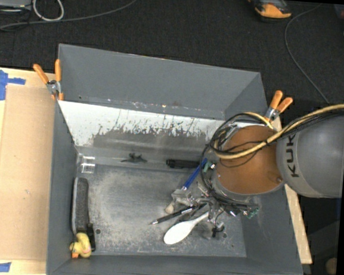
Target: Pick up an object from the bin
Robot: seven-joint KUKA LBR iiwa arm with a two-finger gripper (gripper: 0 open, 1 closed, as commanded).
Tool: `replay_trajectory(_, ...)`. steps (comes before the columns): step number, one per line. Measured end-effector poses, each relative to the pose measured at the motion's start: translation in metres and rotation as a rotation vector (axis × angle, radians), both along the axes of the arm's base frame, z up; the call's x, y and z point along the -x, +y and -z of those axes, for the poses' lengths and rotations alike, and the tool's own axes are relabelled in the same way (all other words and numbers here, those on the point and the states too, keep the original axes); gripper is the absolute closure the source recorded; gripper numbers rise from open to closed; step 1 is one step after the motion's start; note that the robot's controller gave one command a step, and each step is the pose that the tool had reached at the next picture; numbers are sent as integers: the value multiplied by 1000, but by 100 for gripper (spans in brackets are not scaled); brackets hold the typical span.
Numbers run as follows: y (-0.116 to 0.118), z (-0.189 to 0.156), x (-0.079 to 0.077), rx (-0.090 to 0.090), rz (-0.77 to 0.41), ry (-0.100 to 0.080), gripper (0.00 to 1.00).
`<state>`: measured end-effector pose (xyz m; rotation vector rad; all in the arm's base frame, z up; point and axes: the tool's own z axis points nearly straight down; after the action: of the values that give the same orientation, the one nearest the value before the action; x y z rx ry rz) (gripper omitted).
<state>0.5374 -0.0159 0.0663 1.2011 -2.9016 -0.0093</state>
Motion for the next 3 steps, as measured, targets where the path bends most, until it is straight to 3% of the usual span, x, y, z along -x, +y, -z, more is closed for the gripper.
replay_trajectory(1, -12, -3, -1, 2, -100, -9, 100)
replay_trajectory(2, -13, -4, 0, 2, -104, -9, 100)
replay_trajectory(3, -12, -27, 1, 1, -102, -5, 100)
